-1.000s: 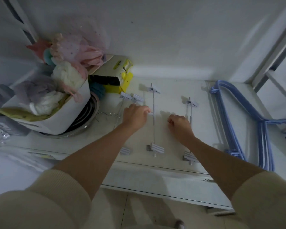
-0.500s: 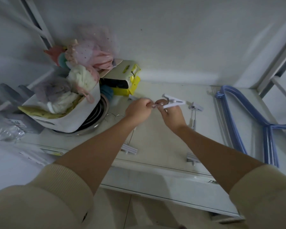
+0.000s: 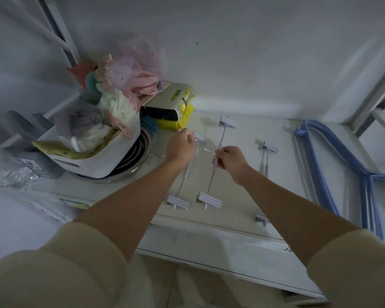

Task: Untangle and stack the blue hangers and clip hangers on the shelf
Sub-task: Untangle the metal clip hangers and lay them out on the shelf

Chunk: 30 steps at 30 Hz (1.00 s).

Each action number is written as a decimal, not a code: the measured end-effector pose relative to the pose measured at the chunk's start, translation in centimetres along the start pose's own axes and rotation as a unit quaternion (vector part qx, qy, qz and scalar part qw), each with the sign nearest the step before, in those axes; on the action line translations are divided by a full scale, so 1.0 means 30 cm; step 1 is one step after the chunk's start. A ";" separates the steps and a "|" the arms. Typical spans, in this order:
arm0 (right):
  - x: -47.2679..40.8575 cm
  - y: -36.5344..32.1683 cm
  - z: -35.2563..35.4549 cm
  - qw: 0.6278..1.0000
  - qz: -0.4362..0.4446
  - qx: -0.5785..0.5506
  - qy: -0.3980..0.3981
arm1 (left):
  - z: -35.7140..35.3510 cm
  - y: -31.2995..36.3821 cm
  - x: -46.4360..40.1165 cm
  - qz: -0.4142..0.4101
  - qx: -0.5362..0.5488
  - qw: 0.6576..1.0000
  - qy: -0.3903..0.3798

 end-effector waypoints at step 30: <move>-0.013 0.130 -0.071 0.975 -0.075 0.210 0.023 | -0.082 -0.204 -0.065 0.057 -0.091 0.992 -0.070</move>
Point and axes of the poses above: each hand's wrist, its own x-axis away from the middle knuckle, its own z-axis out of the back of the hand, y = z × x, the point moved 9 cm from there along -x, towards the middle knuckle, and after that the axes turned 10 degrees about z, right-handed, at the moved point
